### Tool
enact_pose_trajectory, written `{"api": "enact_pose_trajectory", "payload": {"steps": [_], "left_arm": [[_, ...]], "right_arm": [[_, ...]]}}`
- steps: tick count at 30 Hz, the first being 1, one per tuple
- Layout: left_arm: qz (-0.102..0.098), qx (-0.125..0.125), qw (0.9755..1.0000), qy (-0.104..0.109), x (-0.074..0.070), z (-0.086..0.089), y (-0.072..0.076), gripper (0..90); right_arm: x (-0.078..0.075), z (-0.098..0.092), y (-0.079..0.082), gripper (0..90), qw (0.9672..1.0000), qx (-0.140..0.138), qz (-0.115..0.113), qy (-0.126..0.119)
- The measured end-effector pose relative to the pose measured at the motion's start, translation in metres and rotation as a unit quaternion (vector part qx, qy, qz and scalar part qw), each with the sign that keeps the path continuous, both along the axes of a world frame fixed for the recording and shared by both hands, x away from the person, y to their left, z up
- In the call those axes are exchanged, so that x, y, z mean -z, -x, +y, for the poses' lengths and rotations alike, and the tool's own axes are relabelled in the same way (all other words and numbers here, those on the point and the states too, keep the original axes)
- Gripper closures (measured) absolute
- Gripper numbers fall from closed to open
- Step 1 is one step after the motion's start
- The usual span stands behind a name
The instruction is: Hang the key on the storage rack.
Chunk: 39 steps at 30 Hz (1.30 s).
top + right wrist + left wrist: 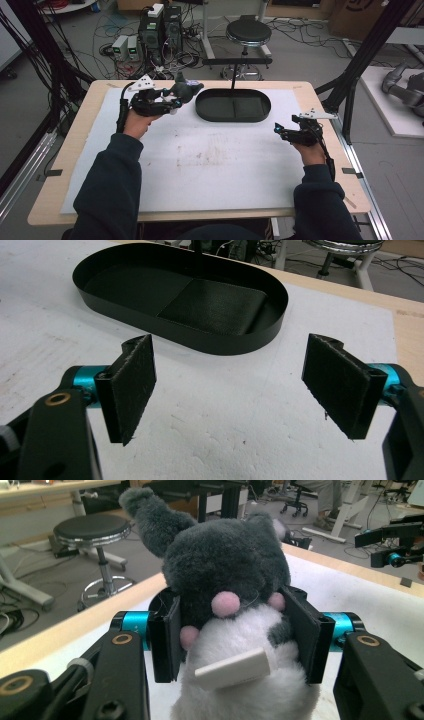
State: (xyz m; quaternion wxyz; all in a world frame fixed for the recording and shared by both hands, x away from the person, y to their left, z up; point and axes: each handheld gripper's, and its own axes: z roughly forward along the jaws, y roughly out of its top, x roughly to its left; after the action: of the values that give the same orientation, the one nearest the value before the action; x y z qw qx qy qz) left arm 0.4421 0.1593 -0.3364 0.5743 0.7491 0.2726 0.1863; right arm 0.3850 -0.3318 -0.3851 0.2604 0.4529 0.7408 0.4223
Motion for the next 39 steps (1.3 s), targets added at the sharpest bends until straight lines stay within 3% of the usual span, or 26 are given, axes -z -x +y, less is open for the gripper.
{"api": "enact_pose_trajectory", "payload": {"steps": [7,12,18,23,28,34,39], "left_arm": [[-0.039,0.009,0.9981,-0.047,-0.01,-0.02,-0.015,47.1],[-0.042,0.006,0.998,-0.046,-0.013,-0.03,-0.029,47.1],[-0.045,0.008,0.9969,-0.063,-0.014,-0.044,-0.038,47.1],[-0.038,-0.004,0.9967,-0.071,-0.008,-0.046,-0.043,47.1],[-0.041,-0.011,0.9974,-0.058,-0.01,-0.044,-0.046,47.1],[-0.039,-0.012,0.9974,-0.059,-0.02,-0.053,-0.054,47.0],[-0.022,-0.038,0.9979,-0.048,-0.023,-0.058,-0.064,47.0]], "right_arm": [[0.0,-0.002,0.0,21.9,1.0,0.001,0.0,-0.005],[0.002,-0.005,0.0,22.0,0.9999,0.003,0.003,-0.01],[0.003,-0.007,-0.001,22.0,0.9999,0.004,0.005,-0.013],[0.002,-0.007,0.0,22.0,0.9999,0.001,0.004,-0.013],[0.002,-0.007,0.0,22.0,0.9999,0.001,0.004,-0.014],[0.003,-0.006,0.0,22.0,0.9999,-0.001,0.004,-0.012],[0.003,-0.006,0.0,22.0,0.9999,-0.001,0.003,-0.015]]}}
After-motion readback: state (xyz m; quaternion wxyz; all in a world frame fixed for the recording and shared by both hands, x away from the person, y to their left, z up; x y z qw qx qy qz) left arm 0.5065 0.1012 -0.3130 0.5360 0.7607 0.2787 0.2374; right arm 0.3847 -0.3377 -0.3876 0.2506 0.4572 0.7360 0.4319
